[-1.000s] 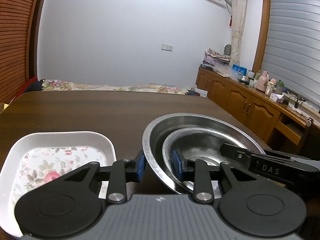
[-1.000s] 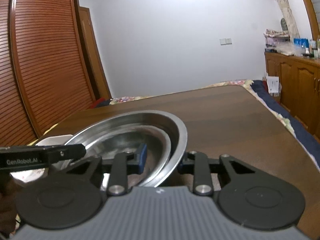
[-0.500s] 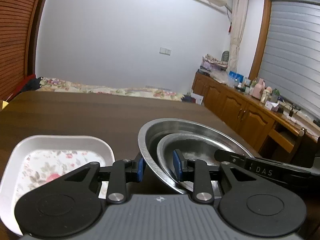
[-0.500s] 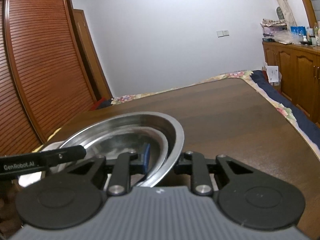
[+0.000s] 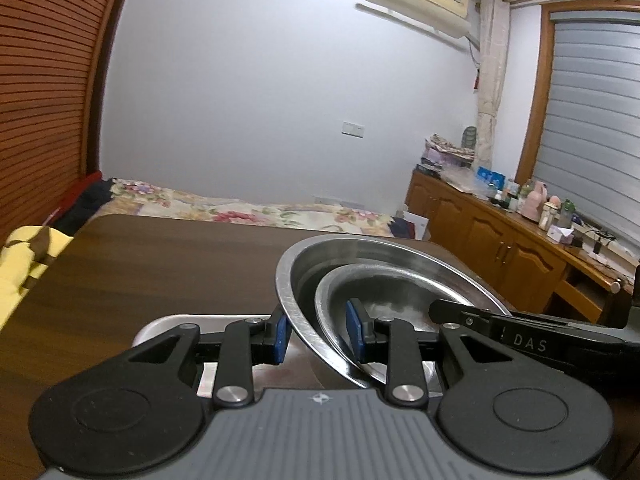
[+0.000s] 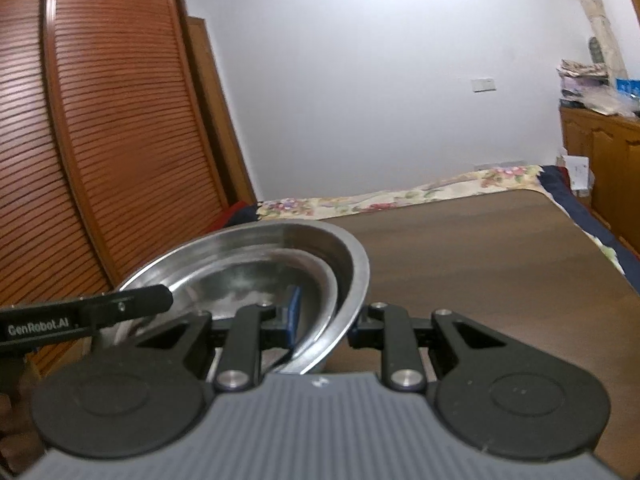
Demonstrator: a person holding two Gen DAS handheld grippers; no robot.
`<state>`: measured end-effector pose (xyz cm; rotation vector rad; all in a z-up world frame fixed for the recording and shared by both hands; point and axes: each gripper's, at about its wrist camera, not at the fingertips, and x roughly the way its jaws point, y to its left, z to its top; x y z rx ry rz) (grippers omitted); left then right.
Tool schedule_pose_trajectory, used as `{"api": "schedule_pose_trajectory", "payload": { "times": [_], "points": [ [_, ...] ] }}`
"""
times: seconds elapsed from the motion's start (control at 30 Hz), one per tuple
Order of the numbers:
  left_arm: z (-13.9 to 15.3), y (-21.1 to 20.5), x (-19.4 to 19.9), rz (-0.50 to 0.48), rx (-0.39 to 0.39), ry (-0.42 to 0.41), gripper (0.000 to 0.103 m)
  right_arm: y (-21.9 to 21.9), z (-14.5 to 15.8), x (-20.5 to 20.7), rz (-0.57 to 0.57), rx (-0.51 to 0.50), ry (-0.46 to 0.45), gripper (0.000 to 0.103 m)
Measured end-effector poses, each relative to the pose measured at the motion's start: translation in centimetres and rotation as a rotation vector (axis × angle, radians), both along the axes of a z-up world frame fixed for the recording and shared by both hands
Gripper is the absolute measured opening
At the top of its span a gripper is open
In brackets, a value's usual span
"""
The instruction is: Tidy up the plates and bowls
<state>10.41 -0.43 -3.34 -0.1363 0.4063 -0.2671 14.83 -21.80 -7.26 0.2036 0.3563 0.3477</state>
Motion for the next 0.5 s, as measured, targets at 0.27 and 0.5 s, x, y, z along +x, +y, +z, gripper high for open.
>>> {"api": "schedule_pose_trajectory", "payload": {
  "times": [0.27, 0.5],
  "points": [
    [-0.2, 3.5, -0.6, 0.046, 0.013, 0.001, 0.031, 2.9, 0.0, 0.7, 0.073, -0.041, 0.016, 0.025],
    [-1.0, 5.6, -1.2, 0.087, 0.018, 0.012, 0.031, 5.0, -0.1, 0.5, 0.122, -0.071, 0.025, 0.025]
  ]
}}
